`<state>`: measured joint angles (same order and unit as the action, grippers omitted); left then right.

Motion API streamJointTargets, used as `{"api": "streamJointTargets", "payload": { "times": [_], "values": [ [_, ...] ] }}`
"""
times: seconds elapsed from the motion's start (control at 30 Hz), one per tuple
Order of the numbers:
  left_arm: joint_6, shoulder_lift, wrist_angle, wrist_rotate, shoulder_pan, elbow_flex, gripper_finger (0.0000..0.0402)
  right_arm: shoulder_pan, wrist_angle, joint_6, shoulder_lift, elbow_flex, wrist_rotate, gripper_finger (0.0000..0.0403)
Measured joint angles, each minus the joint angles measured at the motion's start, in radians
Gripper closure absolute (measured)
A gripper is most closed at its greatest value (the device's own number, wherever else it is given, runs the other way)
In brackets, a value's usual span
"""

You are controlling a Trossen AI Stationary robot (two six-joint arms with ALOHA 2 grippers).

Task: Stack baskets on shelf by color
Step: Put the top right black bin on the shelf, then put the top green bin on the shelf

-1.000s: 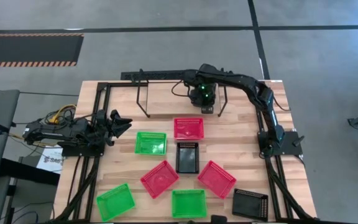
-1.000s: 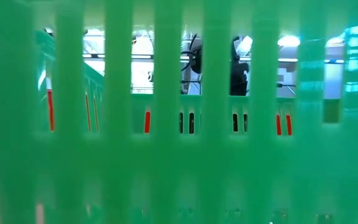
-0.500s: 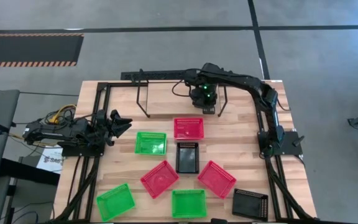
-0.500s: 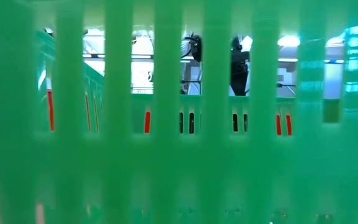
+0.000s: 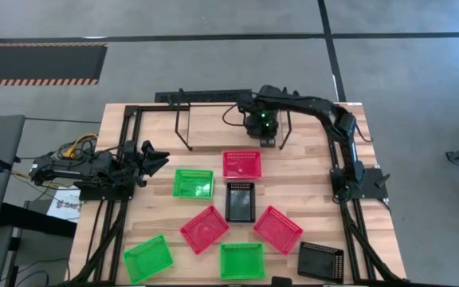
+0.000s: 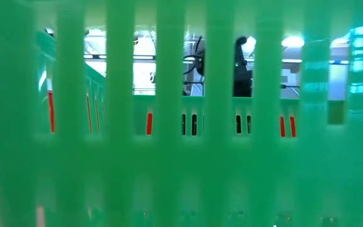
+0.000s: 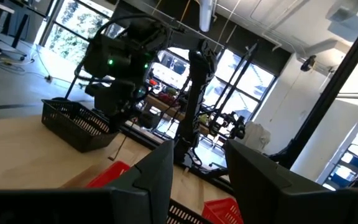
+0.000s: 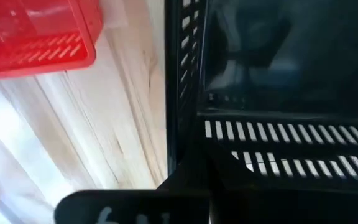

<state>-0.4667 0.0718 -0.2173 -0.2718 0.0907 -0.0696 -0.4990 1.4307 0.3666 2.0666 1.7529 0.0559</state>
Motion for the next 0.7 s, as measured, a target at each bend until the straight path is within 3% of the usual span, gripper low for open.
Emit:
{"api": "streamJointTargets", "payload": {
  "times": [0.33,0.57,0.7],
  "values": [
    [0.000,0.000,0.001,0.000,0.000,0.000,0.0267,0.028,0.039,0.008,-0.024,-0.017,0.001,0.0403],
    [0.010,0.000,0.005,-0.076,0.000,0.000,0.0269,0.069,0.028,-0.063,-0.155,0.038,0.006,0.0403],
    [-0.029,0.008,0.049,-0.079,0.000,0.000,0.0306,0.132,0.031,-0.165,-0.284,0.071,0.006,0.0403]
  ]
}}
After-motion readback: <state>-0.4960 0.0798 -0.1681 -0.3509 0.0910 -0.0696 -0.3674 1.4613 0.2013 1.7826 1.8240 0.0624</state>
